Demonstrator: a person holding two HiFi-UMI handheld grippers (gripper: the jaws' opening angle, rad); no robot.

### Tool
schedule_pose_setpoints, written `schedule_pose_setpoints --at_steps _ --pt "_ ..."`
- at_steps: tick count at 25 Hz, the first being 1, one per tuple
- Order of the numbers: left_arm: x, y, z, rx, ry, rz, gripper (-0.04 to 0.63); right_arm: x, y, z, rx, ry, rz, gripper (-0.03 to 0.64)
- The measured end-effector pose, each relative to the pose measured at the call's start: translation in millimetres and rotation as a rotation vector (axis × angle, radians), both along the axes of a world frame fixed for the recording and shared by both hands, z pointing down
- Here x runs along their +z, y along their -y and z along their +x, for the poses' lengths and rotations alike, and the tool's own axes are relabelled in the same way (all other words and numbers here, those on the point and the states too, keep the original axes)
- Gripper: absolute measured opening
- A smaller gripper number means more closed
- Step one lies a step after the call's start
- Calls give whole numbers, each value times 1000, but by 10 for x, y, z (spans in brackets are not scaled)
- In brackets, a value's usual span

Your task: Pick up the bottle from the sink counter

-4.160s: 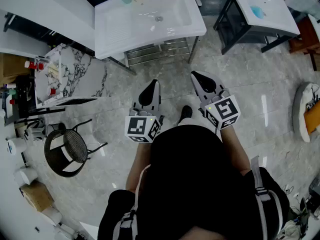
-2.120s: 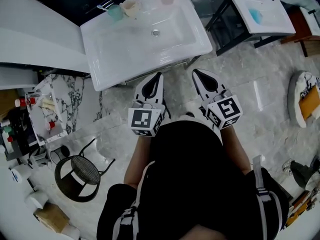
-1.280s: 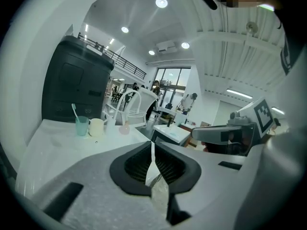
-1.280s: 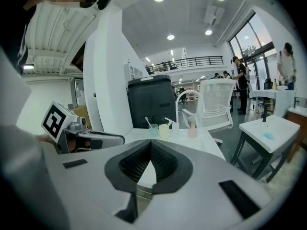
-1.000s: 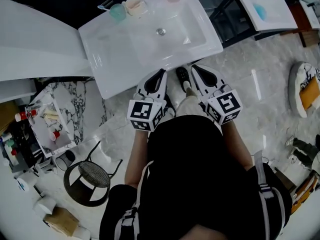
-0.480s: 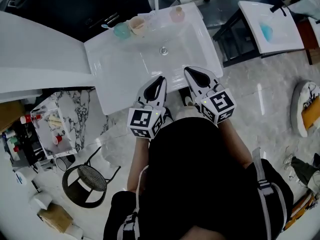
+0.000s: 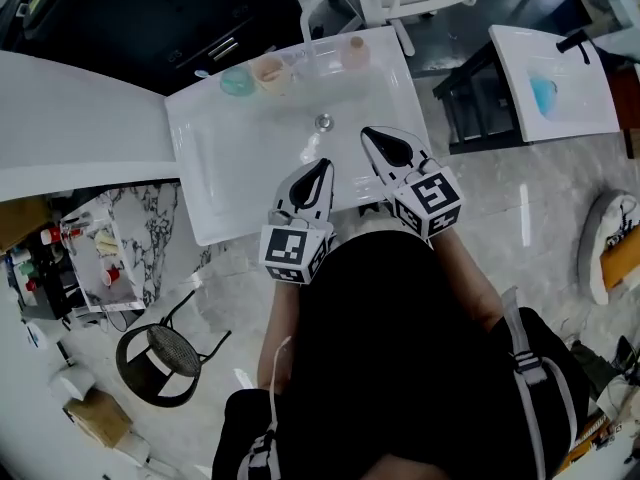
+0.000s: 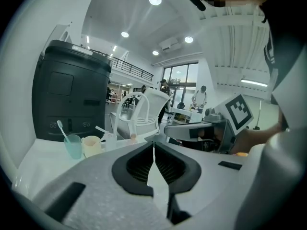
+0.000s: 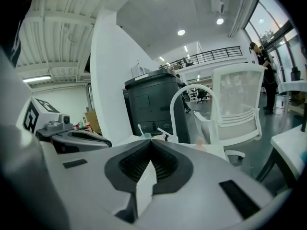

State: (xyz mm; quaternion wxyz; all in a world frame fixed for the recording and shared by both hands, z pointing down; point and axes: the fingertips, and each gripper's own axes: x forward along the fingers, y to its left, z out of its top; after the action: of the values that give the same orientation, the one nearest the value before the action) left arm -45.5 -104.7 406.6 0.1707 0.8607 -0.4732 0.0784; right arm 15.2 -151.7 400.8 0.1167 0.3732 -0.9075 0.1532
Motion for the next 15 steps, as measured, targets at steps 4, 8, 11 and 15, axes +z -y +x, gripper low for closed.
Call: schedule_pose_setpoints --at_steps 4,8,11,15 --pt "17 139 91 -38 -31 -11 20 97 196 65 -35 -3 -21 5" --pt "66 252 133 -81 -33 -24 20 239 338 133 -59 -10 -50 5" --pt "107 321 150 -110 -26 -33 20 363 423 177 -75 -16 -77 5" --pt "173 402 182 -139 -31 -54 20 511 540 221 -96 -28 -97 5"
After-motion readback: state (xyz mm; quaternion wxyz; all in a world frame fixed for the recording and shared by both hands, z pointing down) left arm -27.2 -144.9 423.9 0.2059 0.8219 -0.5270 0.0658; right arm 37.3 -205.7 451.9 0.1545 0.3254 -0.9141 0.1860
